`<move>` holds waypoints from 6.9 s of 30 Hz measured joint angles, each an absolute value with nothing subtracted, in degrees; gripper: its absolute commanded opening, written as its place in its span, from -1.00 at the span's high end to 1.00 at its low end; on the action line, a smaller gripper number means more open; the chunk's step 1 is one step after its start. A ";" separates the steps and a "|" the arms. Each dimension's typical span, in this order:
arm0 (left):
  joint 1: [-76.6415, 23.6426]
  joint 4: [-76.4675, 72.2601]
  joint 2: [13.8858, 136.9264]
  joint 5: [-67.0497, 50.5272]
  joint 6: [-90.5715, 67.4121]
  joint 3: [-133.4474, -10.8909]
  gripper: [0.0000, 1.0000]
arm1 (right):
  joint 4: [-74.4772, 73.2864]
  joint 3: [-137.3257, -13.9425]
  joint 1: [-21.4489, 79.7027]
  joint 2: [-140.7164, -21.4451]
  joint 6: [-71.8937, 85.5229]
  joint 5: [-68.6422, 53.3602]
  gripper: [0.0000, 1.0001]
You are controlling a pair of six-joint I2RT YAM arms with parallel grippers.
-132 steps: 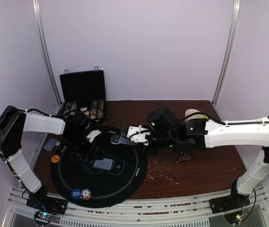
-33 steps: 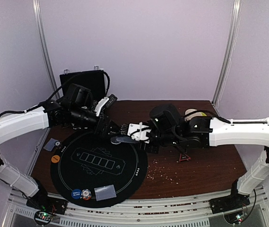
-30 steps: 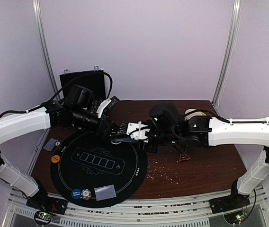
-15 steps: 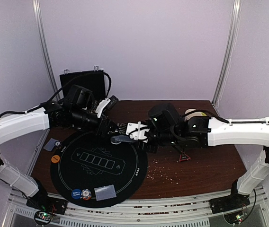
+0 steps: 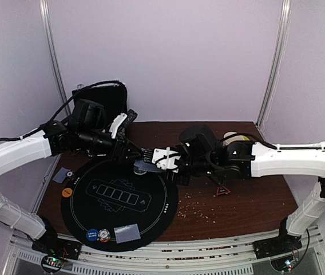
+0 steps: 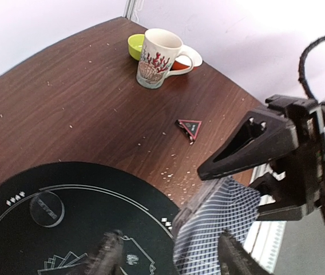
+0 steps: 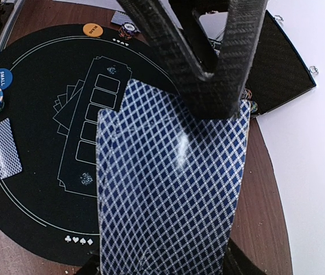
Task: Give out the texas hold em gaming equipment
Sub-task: Pick up the poker card from the face-down deck piles, then distribute the poker card in the big blind area, then pick up the poker card from the face-down deck piles.
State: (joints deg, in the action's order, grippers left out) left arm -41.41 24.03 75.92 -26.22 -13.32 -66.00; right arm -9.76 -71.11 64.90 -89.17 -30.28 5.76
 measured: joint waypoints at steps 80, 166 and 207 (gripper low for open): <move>5.48 16.08 61.91 -23.40 -32.58 -52.62 1.00 | -7.88 -67.51 63.48 -88.23 -29.58 7.60 0.03; -9.93 14.15 67.35 -27.35 -28.08 -64.93 -0.77 | -6.11 -64.01 62.59 -84.53 -29.63 5.21 0.01; -37.60 22.52 85.62 -38.52 -13.34 -67.79 0.20 | -4.67 -67.16 63.00 -87.94 -29.63 5.32 0.01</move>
